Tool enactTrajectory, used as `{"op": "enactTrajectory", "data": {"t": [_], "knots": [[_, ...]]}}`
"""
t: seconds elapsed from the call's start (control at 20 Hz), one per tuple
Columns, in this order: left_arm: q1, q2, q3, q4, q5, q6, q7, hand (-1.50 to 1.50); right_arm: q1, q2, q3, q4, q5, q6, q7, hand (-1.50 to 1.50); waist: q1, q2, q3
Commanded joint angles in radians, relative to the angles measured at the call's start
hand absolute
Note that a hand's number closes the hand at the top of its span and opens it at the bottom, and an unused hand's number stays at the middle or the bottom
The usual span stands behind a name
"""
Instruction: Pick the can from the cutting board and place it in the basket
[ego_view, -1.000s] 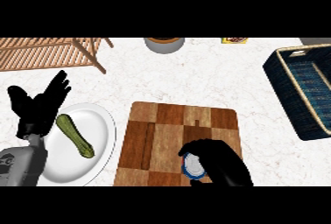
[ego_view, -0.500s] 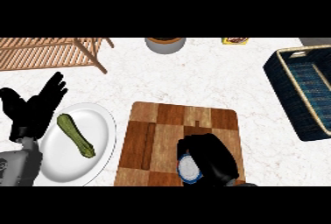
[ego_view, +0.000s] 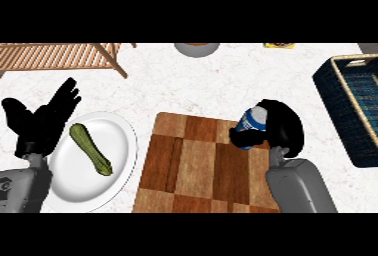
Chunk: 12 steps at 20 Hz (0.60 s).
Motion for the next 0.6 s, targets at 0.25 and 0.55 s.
{"op": "enactTrajectory", "data": {"t": [0.25,0.55], "knots": [[-0.054,-0.030,-0.055,0.006,-0.017,-0.011,0.007,0.00,-0.428,0.008,-0.195,0.150,0.167,-0.389,0.244,1.50,0.084,0.009,-0.001],[-0.067,-0.026,-0.058,0.017,-0.031,-0.006,0.010,0.00,-0.662,-0.013,-0.275,0.366,0.413,-0.471,0.332,1.50,0.085,0.007,-0.003]]}}
